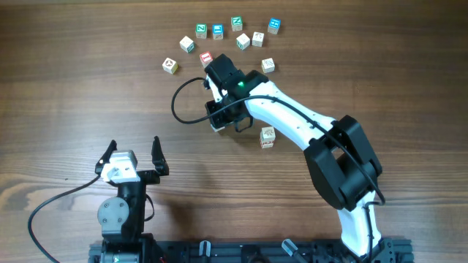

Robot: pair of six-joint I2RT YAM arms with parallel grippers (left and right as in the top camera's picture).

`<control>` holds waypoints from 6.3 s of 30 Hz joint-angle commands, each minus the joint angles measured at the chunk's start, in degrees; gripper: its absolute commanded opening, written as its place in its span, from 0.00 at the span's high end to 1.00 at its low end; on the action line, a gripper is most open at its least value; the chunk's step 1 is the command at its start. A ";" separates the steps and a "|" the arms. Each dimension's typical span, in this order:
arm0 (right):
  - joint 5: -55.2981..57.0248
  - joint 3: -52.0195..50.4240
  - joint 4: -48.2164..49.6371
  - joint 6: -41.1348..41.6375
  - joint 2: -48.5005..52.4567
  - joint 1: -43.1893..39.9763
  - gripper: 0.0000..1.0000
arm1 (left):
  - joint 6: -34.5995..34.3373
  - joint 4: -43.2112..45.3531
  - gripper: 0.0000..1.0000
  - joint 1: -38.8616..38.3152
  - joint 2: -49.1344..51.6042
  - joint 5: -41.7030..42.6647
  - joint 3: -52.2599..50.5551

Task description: Form a tower

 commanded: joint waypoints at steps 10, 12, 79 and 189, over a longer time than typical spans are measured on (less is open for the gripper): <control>0.37 3.54 -2.97 1.68 -0.94 -0.37 0.32 | 1.05 -0.02 0.00 0.31 -0.28 -0.74 -0.15; 0.37 7.28 -7.43 3.61 -0.94 -0.37 0.32 | 1.05 -0.02 0.00 0.31 -0.28 -0.74 -0.17; 17.40 8.07 -11.91 16.61 7.76 6.84 0.59 | 1.05 -0.02 0.00 0.31 -0.28 -0.74 -0.17; 15.61 8.07 -10.34 12.13 7.78 6.91 0.60 | 1.05 -0.02 0.00 0.31 -0.28 -0.72 -0.17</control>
